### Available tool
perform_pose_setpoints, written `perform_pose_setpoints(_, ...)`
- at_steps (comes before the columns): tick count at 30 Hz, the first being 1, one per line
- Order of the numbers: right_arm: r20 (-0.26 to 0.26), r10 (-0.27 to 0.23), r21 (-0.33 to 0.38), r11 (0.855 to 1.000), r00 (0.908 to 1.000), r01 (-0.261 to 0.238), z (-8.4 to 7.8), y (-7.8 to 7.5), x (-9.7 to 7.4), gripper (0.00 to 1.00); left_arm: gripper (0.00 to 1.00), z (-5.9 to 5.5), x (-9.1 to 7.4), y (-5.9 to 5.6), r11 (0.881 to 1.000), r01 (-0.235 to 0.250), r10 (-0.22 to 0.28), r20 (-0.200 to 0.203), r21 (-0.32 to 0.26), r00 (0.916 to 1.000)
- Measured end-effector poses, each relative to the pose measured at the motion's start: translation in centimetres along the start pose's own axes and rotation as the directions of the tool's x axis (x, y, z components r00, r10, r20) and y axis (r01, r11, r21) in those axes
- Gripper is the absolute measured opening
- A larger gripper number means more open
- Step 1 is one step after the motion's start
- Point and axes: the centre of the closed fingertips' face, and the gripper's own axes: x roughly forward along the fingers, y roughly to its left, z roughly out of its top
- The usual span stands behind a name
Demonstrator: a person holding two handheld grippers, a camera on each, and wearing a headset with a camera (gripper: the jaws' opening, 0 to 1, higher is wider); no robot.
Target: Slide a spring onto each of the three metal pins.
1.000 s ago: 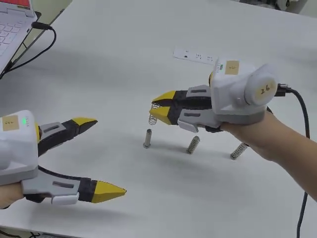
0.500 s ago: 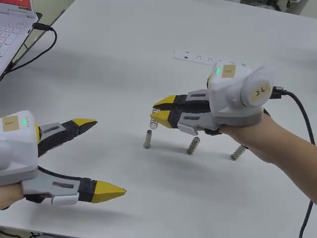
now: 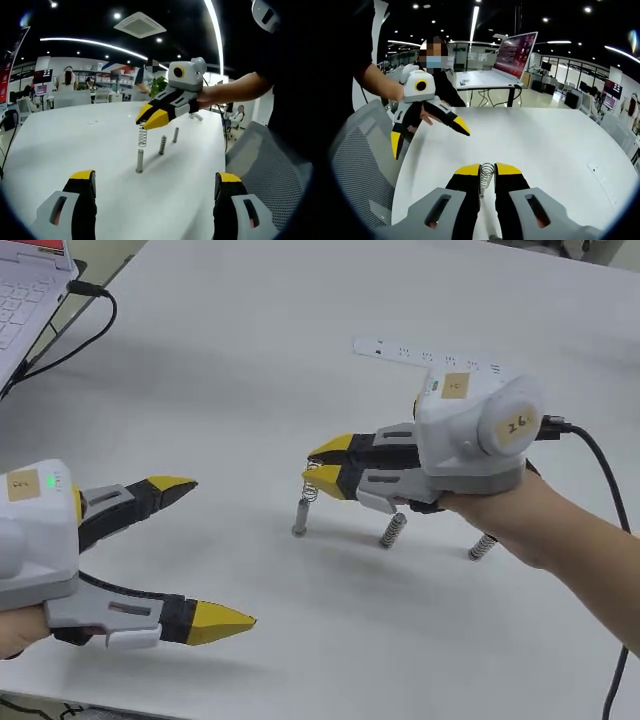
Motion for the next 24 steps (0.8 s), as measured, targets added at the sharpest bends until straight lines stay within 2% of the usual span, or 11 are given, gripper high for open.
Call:
perform_pose_setpoints(14, -0.002, 0.003, 0.014, 1.000, 1.0000, -0.003, -0.22, 0.08, 0.30, 0.07, 0.97, 0.04, -0.04, 0.02, 1.000, -0.008, 0.008, 0.007, -0.010, 0.9999)
perform_pose_setpoints(24, -0.009, 0.004, 0.022, 1.000, 1.0000, -0.004, -0.66, 0.21, 0.54, 0.07, 0.97, -0.36, -0.24, -0.06, 1.000, -0.009, 0.009, -0.001, -0.016, 1.0000)
